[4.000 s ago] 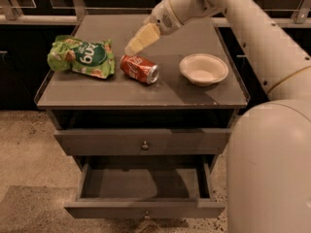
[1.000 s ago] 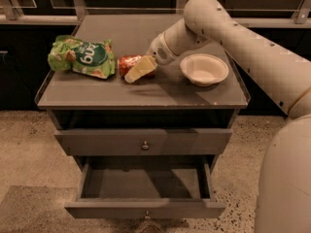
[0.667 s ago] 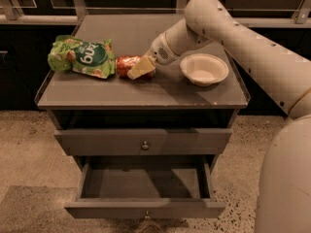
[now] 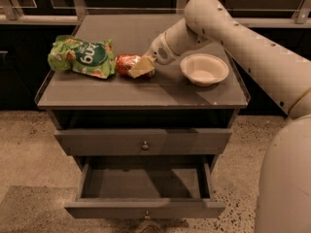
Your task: Place coke can into middle drawer
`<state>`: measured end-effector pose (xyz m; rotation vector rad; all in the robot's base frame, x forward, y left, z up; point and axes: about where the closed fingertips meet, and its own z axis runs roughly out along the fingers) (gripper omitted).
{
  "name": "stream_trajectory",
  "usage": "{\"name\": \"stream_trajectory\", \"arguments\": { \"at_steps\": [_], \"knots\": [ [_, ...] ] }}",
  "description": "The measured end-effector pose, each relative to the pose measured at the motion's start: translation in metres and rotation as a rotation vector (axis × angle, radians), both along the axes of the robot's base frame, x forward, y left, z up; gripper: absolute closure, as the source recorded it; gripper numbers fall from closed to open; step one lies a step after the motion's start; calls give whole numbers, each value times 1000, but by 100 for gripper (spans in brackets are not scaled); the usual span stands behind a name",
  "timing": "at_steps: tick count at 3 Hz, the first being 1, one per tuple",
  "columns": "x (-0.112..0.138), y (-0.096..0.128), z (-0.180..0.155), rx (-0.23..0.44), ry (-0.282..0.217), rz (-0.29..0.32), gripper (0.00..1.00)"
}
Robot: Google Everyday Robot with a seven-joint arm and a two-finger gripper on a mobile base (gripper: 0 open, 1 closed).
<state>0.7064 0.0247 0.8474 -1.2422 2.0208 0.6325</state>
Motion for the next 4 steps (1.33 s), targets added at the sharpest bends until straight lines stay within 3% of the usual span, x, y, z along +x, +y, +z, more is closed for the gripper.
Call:
{"name": "stream_trajectory", "arguments": {
  "at_steps": [1, 2, 4],
  "knots": [
    [-9, 1, 5, 31, 10, 30, 100],
    [-41, -21, 45, 108, 5, -65, 100],
    [-141, -87, 69, 40, 84, -387, 100]
  ]
}}
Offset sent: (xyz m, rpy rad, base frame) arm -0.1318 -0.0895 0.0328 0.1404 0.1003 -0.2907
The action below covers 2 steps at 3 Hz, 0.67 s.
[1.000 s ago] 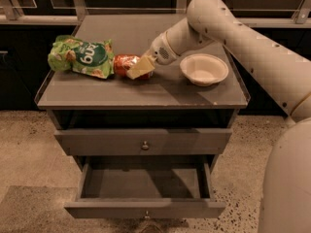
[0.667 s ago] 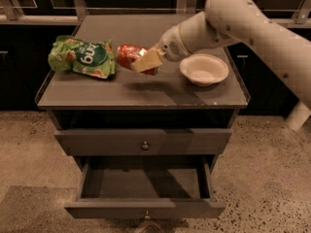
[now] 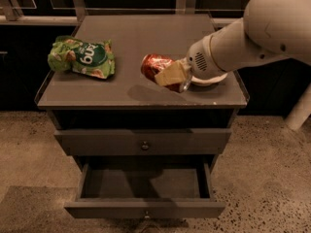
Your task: Place coke can into middle drawer
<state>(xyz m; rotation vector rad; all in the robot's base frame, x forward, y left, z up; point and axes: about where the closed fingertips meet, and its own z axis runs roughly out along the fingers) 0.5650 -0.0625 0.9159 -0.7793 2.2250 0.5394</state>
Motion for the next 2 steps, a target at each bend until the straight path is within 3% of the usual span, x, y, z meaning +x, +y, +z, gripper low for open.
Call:
{"name": "stream_trajectory", "arguments": {
  "at_steps": [1, 2],
  "knots": [
    [-36, -26, -27, 49, 56, -110, 100],
    [-53, -51, -45, 117, 74, -205, 100]
  ]
}}
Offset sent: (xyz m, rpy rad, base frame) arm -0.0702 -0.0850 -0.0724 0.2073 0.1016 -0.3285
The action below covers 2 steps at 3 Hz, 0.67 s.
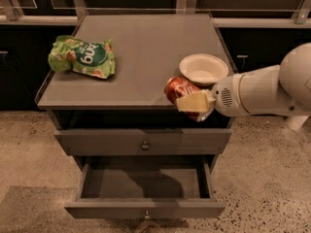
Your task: Place coke can into middle drawer
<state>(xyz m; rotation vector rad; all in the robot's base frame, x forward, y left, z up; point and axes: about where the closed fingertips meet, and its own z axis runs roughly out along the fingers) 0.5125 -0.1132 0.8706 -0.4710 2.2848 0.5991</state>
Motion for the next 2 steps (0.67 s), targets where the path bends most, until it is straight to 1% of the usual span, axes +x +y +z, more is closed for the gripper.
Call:
{"name": "stream_trajectory", "arguments": {
  "at_steps": [1, 2],
  "knots": [
    [-2, -5, -1, 8, 2, -18, 100],
    [-13, -9, -15, 24, 24, -59, 100]
  ]
}}
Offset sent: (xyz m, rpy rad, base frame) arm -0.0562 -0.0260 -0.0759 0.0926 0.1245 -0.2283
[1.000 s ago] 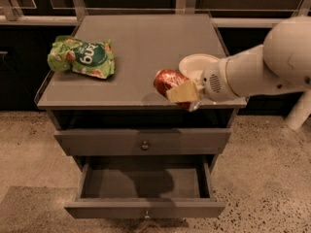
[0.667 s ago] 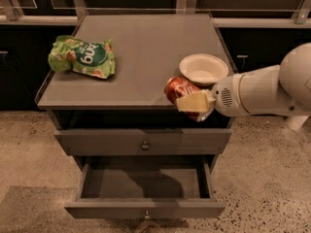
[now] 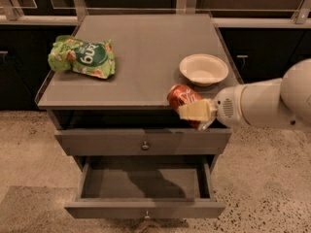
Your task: Place coke can into middle drawer
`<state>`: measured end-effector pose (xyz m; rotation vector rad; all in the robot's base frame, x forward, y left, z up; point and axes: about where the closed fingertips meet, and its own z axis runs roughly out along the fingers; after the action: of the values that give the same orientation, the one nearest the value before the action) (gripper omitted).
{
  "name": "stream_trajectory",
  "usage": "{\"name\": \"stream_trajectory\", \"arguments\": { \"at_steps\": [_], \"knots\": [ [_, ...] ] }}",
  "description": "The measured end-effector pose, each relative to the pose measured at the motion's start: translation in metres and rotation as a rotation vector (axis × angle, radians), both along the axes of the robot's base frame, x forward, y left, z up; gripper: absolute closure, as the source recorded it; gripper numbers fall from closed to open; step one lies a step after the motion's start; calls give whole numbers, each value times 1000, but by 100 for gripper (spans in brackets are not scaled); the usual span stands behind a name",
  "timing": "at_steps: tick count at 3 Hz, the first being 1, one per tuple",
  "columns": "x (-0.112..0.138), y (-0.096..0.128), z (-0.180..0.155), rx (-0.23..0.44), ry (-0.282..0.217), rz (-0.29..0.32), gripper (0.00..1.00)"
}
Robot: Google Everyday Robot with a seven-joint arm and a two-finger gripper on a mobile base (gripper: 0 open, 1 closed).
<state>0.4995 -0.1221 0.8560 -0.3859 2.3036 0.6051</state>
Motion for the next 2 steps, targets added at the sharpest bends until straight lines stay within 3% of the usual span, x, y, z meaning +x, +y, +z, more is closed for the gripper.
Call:
{"name": "stream_trajectory", "arguments": {
  "at_steps": [1, 2],
  "knots": [
    [-34, -17, -57, 72, 121, -141, 100],
    [-62, -35, -104, 127, 223, -243, 100]
  ]
}}
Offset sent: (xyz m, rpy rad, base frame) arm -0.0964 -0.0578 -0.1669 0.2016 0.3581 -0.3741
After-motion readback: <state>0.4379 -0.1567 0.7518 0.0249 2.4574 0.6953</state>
